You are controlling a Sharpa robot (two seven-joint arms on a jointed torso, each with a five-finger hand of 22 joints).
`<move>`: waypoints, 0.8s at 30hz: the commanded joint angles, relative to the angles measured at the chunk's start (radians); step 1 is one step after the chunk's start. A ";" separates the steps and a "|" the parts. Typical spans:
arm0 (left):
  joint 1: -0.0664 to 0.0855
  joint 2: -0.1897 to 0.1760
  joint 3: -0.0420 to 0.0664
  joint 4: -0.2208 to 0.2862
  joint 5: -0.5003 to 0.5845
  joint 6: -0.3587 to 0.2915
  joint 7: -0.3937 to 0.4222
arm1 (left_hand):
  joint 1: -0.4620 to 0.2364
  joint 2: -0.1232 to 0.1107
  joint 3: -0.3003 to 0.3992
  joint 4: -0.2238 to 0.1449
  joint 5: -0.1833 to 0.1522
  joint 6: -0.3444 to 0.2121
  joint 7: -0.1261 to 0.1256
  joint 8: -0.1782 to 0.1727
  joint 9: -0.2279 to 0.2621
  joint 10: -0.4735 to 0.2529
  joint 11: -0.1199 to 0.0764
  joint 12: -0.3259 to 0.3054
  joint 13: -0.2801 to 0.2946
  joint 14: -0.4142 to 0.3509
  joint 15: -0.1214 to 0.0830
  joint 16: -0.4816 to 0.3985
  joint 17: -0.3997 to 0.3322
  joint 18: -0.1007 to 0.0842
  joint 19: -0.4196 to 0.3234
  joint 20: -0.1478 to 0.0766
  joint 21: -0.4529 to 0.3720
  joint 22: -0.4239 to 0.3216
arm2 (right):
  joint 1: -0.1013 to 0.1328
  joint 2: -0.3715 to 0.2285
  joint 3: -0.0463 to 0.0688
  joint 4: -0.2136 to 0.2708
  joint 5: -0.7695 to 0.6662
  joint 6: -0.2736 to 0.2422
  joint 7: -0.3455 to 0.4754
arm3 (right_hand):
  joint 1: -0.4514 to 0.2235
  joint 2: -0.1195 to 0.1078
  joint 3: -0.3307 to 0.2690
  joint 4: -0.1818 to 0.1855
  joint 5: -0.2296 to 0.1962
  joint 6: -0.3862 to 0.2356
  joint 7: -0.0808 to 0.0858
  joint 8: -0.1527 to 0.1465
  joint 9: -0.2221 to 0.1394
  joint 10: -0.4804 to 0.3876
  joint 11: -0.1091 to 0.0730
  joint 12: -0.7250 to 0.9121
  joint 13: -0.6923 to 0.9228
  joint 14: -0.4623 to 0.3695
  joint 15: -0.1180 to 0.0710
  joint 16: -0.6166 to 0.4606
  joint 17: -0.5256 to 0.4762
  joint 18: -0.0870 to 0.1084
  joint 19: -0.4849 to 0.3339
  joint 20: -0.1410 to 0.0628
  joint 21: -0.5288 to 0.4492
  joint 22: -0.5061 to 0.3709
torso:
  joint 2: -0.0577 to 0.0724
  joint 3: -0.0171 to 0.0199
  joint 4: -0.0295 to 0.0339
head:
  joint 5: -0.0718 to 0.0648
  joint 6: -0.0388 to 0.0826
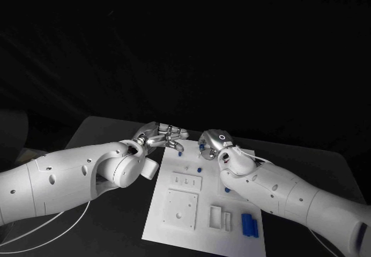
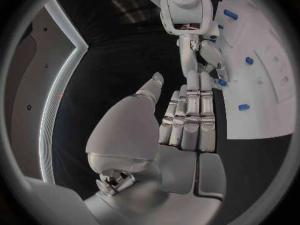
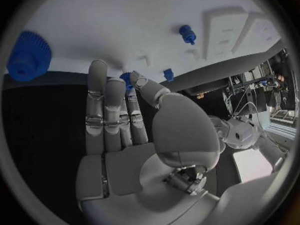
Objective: Assemble the parts on the task board
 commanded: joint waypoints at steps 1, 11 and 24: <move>0.002 0.003 0.001 0.000 -0.005 0.011 0.003 | 0.002 0.005 -0.003 0.001 0.000 -0.006 0.000 -0.006 0.000 -0.008 -0.002 -0.005 0.000 -0.009 0.000 0.006 -0.001 -0.009 -0.007 -0.001 0.004 0.001 | -0.001 -0.001 0.000 0.003 -0.011 0.033 0.005 | 0.002 0.006 0.004 0.000 0.003 0.007 0.002 0.004 0.001 0.042 -0.036 0.006 0.002 0.002 -0.007 -0.005 0.001 0.018 0.004 -0.005 -0.006 0.001 | 0.001 -0.0021 -0.0001 | 0.000 0.000; 0.002 0.002 0.001 -0.001 -0.005 0.013 0.002 | 0.004 0.005 -0.003 0.000 0.000 -0.007 0.000 -0.006 0.000 -0.008 -0.002 -0.005 0.000 -0.010 0.000 0.006 -0.001 -0.009 -0.008 -0.001 0.004 0.001 | -0.001 0.001 0.000 -0.016 -0.031 0.039 -0.005 | 0.000 0.006 0.007 -0.001 0.003 0.007 0.002 0.005 0.001 0.041 -0.036 0.006 0.002 0.002 -0.006 -0.005 0.001 0.019 0.004 -0.004 -0.010 0.010 | 0.003 -0.0032 0.0004 | 0.004 0.001; 0.002 0.004 0.000 -0.005 -0.005 0.015 0.000 | 0.003 0.006 -0.004 -0.001 0.000 -0.006 0.000 -0.006 0.000 -0.009 -0.002 -0.005 0.000 -0.010 0.000 0.006 -0.001 -0.009 -0.009 -0.001 0.005 0.001 | -0.001 0.009 -0.001 -0.030 -0.030 0.042 -0.002 | -0.005 0.004 0.009 0.001 0.004 0.001 0.004 0.004 0.001 0.036 -0.034 0.006 0.002 0.001 -0.004 -0.007 -0.001 0.019 0.003 -0.002 -0.016 0.017 | 0.006 -0.0050 0.0010 | 0.004 0.000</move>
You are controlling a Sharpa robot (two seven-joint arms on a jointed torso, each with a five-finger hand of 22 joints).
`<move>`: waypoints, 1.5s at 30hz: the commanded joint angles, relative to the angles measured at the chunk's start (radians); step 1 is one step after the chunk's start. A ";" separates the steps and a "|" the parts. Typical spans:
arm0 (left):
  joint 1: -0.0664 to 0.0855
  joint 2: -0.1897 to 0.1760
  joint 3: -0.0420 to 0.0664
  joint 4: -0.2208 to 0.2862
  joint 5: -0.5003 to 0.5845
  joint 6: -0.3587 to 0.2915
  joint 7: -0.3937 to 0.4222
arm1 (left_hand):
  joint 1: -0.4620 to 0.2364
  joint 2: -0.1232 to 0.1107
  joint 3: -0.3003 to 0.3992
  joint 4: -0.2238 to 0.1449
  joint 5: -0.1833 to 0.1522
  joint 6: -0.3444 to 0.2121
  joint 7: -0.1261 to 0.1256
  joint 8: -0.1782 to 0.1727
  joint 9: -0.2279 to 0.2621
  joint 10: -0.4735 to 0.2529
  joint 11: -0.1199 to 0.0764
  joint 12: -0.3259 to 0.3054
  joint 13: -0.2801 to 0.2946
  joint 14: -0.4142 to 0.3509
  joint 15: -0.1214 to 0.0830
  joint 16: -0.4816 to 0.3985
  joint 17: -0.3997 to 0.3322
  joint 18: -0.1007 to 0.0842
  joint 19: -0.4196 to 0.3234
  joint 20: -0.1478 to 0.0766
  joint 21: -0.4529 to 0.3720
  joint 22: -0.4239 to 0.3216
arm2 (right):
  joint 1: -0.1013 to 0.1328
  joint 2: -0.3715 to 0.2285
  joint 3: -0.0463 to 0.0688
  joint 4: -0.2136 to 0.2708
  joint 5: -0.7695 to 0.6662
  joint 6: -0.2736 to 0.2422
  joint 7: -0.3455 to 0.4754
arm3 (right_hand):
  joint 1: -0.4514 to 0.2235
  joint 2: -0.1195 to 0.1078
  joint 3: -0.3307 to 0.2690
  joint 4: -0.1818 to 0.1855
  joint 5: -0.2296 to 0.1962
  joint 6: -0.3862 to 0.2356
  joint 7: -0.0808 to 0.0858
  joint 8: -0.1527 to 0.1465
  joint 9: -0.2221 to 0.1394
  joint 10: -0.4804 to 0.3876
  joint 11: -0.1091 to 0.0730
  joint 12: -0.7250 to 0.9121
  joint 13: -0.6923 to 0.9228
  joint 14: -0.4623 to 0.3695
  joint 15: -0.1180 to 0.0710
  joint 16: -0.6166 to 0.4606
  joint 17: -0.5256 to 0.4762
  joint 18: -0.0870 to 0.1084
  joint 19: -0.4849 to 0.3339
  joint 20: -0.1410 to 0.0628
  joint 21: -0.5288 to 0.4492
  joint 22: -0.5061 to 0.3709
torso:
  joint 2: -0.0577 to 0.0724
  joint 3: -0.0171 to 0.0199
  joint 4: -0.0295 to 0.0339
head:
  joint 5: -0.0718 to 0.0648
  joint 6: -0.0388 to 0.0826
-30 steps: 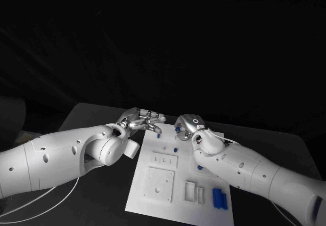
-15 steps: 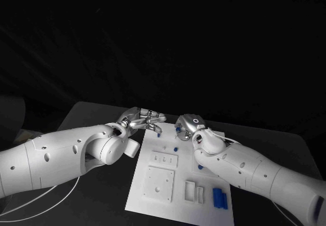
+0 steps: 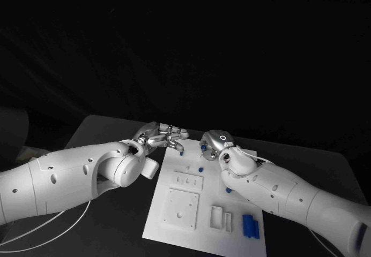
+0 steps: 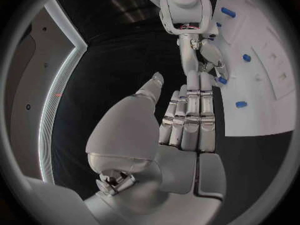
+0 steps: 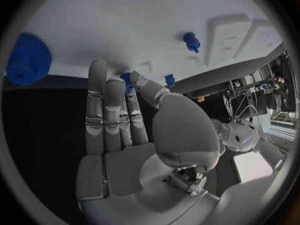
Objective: Assemble the parts on the task board
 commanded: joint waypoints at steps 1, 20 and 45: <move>0.001 0.002 0.001 0.003 -0.004 0.015 0.002 | 0.003 0.006 -0.004 -0.001 0.000 -0.006 0.000 -0.006 0.000 -0.009 -0.002 -0.005 0.000 -0.010 0.000 0.006 -0.001 -0.009 -0.009 -0.001 0.005 0.002 | -0.002 0.001 -0.001 -0.008 -0.013 0.024 0.000 | -0.005 0.004 0.001 0.002 0.003 0.001 0.002 0.003 0.001 0.035 -0.033 0.002 0.002 0.002 -0.004 -0.004 -0.002 0.020 0.004 -0.002 -0.006 0.002 | 0.001 -0.0008 0.0015 | 0.000 -0.001; 0.001 -0.011 0.000 0.002 -0.003 0.010 -0.001 | 0.005 0.004 -0.004 0.000 0.000 -0.007 0.000 -0.006 0.000 -0.012 -0.001 -0.005 0.000 -0.010 0.000 0.005 -0.002 -0.009 -0.009 -0.001 0.005 0.001 | 0.000 -0.071 0.001 0.091 0.076 -0.039 0.038 | 0.047 -0.124 -0.196 0.084 0.016 -0.217 0.040 0.002 -0.009 -0.269 0.050 0.001 -0.001 -0.006 0.055 0.007 -0.008 0.073 0.052 0.061 -0.085 -0.061 | -0.002 0.0017 -0.0105 | 0.002 0.001; 0.001 -0.035 -0.001 -0.041 0.003 0.012 0.009 | 0.009 0.003 -0.003 -0.001 0.000 -0.007 0.000 -0.006 0.001 -0.014 -0.001 -0.005 0.000 -0.009 0.000 0.004 -0.003 -0.008 -0.009 -0.001 0.005 0.001 | -0.027 -0.352 0.128 0.312 0.267 0.190 0.045 | 0.002 -0.093 -0.314 0.112 0.207 -0.205 0.018 0.011 -0.004 0.064 -0.079 0.267 0.578 0.004 -0.042 0.015 0.029 -0.021 0.056 -0.036 -0.049 -0.074 | -0.023 0.0335 -0.0661 | 0.003 0.024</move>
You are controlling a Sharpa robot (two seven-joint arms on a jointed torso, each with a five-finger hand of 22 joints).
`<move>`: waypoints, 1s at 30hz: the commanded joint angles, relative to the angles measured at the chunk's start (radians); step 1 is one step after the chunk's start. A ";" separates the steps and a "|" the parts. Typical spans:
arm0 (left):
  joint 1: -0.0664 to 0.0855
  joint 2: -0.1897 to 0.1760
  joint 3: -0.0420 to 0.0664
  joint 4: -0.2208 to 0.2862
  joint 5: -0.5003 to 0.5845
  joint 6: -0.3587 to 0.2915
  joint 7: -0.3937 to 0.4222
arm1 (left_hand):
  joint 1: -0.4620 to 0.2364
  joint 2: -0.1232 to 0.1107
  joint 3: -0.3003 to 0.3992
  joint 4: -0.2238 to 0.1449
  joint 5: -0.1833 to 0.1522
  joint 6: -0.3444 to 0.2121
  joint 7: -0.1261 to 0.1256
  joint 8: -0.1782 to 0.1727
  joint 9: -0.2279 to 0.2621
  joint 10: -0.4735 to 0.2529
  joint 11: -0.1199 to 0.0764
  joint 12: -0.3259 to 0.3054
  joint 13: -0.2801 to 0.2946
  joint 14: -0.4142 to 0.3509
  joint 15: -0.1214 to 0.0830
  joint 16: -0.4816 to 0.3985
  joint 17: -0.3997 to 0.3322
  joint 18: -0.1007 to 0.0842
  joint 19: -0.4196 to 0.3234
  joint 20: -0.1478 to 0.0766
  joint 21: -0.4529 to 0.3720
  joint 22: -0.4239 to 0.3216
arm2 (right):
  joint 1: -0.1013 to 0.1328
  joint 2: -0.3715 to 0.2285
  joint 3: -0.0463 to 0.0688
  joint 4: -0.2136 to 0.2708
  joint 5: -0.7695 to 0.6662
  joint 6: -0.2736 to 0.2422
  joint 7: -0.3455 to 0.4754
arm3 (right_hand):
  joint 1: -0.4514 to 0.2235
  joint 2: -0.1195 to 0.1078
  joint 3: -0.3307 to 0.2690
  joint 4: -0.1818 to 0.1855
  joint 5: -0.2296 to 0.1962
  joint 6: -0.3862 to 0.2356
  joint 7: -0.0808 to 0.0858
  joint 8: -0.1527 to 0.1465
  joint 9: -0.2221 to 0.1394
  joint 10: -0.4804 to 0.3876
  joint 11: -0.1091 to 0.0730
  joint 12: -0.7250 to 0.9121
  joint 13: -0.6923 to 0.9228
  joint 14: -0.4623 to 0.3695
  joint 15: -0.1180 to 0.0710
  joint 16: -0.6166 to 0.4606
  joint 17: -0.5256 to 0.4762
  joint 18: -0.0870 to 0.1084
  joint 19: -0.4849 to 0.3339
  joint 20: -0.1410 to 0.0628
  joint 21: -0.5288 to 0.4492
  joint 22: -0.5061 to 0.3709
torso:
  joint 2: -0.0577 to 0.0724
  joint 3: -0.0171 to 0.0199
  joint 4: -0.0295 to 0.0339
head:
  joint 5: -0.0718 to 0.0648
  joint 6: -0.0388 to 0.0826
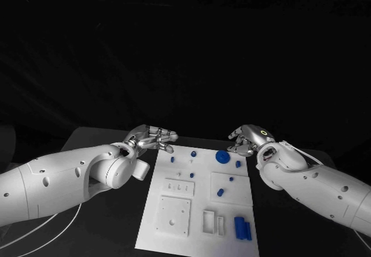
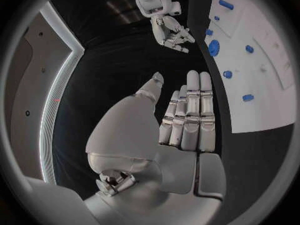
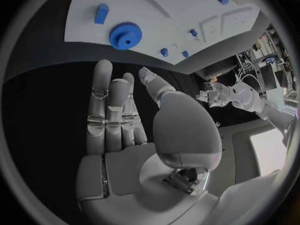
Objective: Assemble the parts on the task board
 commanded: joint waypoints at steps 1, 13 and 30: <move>0.001 0.002 0.000 -0.004 0.003 0.014 0.012 | 0.009 0.005 -0.003 -0.001 0.000 -0.005 0.000 -0.005 0.001 -0.006 -0.001 -0.005 0.000 -0.006 -0.003 0.005 -0.001 -0.008 -0.009 -0.001 0.006 0.001 | -0.005 0.001 0.001 -0.014 0.065 0.119 0.016 | 0.008 0.011 -0.028 0.001 0.030 -0.025 0.000 0.002 0.001 -0.055 -0.003 0.198 0.234 0.001 -0.007 0.011 0.013 -0.007 0.041 -0.004 0.016 0.002 | -0.002 0.0084 -0.0064 | 0.002 0.004; -0.001 0.013 0.000 -0.018 0.004 0.026 0.013 | 0.008 0.007 -0.003 -0.002 0.000 -0.004 0.000 -0.006 0.000 -0.006 -0.001 -0.005 0.000 -0.007 -0.003 0.005 -0.001 -0.008 -0.010 -0.001 0.007 0.002 | -0.016 0.057 0.003 -0.106 0.085 0.167 0.033 | 0.001 0.022 -0.110 0.042 0.018 -0.052 0.007 -0.002 0.006 -0.116 0.015 0.765 0.692 -0.018 0.015 0.105 0.167 0.023 0.037 0.019 0.100 0.054 | 0.000 0.0109 -0.0003 | -0.005 -0.006; -0.002 0.023 0.000 -0.026 0.004 0.033 0.008 | 0.007 0.007 -0.004 -0.003 0.000 -0.006 0.000 -0.006 0.000 -0.007 0.000 -0.005 0.000 -0.008 -0.002 0.005 -0.001 -0.008 -0.011 -0.001 0.007 0.002 | -0.019 0.107 0.003 -0.182 0.098 0.154 0.011 | -0.007 0.029 -0.102 0.051 0.050 -0.053 0.009 -0.002 0.006 -0.110 0.016 0.807 0.704 -0.013 0.014 0.133 0.257 0.034 0.036 0.019 0.115 0.084 | 0.006 0.0095 0.0092 | -0.011 -0.026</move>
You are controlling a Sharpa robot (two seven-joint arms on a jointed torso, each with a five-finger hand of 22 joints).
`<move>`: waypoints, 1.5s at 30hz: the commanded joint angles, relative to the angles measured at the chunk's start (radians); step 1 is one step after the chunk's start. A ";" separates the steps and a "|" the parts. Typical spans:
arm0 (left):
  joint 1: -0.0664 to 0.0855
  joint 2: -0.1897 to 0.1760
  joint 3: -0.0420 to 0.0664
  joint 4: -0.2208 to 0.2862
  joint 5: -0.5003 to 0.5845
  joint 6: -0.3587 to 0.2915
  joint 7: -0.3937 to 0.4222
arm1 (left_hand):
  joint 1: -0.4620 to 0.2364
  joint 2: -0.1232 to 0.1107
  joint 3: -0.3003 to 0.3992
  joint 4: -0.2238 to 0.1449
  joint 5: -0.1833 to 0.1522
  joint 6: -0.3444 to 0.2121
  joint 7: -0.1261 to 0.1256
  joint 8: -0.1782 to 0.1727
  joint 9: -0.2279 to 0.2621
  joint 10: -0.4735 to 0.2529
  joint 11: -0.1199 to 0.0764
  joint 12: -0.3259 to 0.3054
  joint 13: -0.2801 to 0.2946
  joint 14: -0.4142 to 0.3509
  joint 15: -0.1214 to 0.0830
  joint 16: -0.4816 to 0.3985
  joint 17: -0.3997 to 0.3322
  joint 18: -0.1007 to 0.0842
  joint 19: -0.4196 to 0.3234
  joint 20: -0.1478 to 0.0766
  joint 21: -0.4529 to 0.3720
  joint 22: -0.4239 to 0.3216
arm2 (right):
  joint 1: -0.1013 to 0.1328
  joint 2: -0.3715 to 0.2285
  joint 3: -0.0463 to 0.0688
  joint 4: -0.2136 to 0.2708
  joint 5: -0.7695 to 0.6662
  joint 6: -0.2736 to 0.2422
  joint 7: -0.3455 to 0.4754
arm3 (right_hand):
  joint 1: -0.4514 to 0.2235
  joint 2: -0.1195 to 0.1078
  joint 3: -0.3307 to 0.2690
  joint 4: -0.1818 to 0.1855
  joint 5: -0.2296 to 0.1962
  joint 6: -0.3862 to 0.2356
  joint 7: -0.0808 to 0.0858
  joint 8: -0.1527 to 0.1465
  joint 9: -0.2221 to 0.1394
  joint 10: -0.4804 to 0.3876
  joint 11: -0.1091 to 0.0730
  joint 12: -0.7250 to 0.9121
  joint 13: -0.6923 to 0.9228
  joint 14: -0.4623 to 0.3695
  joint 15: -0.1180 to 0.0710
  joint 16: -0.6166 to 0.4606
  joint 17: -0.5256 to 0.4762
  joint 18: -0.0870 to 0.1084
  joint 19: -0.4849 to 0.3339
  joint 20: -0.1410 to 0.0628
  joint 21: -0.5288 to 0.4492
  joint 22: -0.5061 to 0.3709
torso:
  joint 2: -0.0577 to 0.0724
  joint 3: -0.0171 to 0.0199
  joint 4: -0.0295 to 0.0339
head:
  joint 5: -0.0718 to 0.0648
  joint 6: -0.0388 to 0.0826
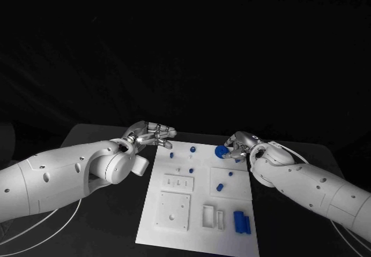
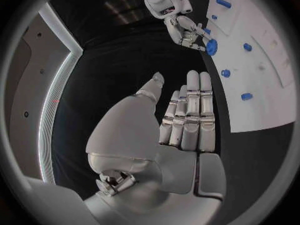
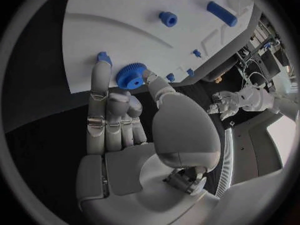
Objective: Assemble the parts on the task board
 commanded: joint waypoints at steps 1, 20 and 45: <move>0.000 0.003 0.001 0.001 0.003 0.019 0.007 | 0.003 0.003 -0.004 -0.003 0.000 -0.007 0.000 -0.006 0.000 -0.007 0.000 -0.005 0.000 -0.008 -0.002 0.005 -0.001 -0.008 -0.007 0.003 0.003 0.001 | 0.000 0.005 0.000 -0.006 0.002 0.010 -0.007 | -0.001 0.010 0.004 0.002 -0.002 -0.002 0.001 -0.006 0.002 0.008 0.001 0.007 0.003 0.002 0.000 0.007 0.007 0.018 0.036 0.008 0.006 0.003 | 0.001 -0.0016 0.0019 | 0.002 -0.004; 0.000 0.010 0.001 -0.004 0.001 0.023 0.004 | 0.004 0.003 -0.004 -0.002 0.000 -0.006 0.000 -0.006 0.000 -0.008 0.000 -0.005 0.000 -0.009 -0.002 0.005 -0.001 -0.008 -0.009 0.003 0.004 0.002 | 0.005 0.025 0.001 -0.031 -0.002 0.034 -0.023 | -0.006 0.021 0.025 -0.001 -0.006 0.013 -0.001 -0.006 0.001 0.023 -0.002 0.031 0.018 0.007 -0.004 0.020 0.051 0.021 0.034 0.004 0.096 0.100 | 0.001 -0.0004 0.0021 | 0.005 -0.013; 0.000 0.010 0.001 -0.006 -0.001 0.025 0.000 | 0.006 0.003 -0.004 -0.003 0.000 -0.007 0.000 -0.006 0.000 -0.009 0.000 -0.005 0.000 -0.010 -0.002 0.005 -0.001 -0.008 -0.009 0.004 0.004 0.002 | 0.005 0.034 0.000 -0.021 -0.043 0.063 -0.055 | -0.024 0.073 0.092 -0.070 0.042 0.113 -0.022 -0.007 -0.001 0.078 -0.009 0.113 0.094 0.013 -0.005 0.038 0.081 -0.009 0.037 0.002 0.452 0.524 | 0.002 0.0002 0.0030 | 0.004 -0.015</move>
